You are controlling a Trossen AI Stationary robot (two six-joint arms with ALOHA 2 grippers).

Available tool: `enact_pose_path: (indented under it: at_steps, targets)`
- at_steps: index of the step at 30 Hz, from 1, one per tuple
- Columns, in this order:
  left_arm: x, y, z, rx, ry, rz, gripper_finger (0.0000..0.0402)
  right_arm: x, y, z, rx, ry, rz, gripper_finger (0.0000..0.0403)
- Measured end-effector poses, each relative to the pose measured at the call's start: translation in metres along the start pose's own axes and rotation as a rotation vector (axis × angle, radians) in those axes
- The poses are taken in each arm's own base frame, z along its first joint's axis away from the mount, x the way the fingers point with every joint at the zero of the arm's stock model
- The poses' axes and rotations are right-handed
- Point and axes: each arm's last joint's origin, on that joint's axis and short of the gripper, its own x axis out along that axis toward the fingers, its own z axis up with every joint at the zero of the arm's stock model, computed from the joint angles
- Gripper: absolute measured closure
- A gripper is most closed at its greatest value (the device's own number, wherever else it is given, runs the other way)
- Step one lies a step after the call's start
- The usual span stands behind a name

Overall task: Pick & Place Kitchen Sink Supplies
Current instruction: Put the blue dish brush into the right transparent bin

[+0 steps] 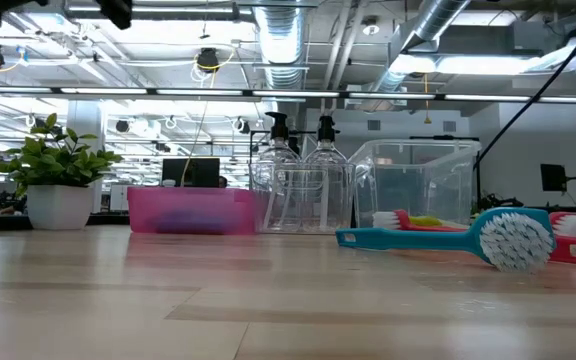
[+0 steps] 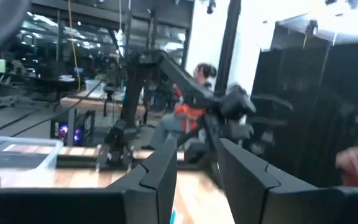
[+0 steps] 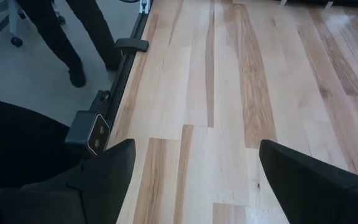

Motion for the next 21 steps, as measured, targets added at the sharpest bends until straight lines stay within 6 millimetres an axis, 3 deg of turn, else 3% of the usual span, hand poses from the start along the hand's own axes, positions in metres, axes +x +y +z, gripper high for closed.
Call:
enact_pose_path:
  at_steps: [7, 15, 21]
  targets:
    - [-0.023, -0.002, -0.005, 0.080, 0.104, 0.043, 0.0284, 0.000, 0.000, 0.000, 0.000, 0.000, 0.000, 0.0065]
    - [-0.035, -0.001, -0.020, 0.098, 0.269, 0.060, 0.0284, 0.000, 0.000, 0.000, 0.000, 0.000, 0.001, 0.0065]
    - [-0.036, -0.001, -0.021, 0.120, 0.273, 0.063, 0.0284, -0.001, 0.002, -0.001, -0.003, 0.000, 0.006, 0.0065]
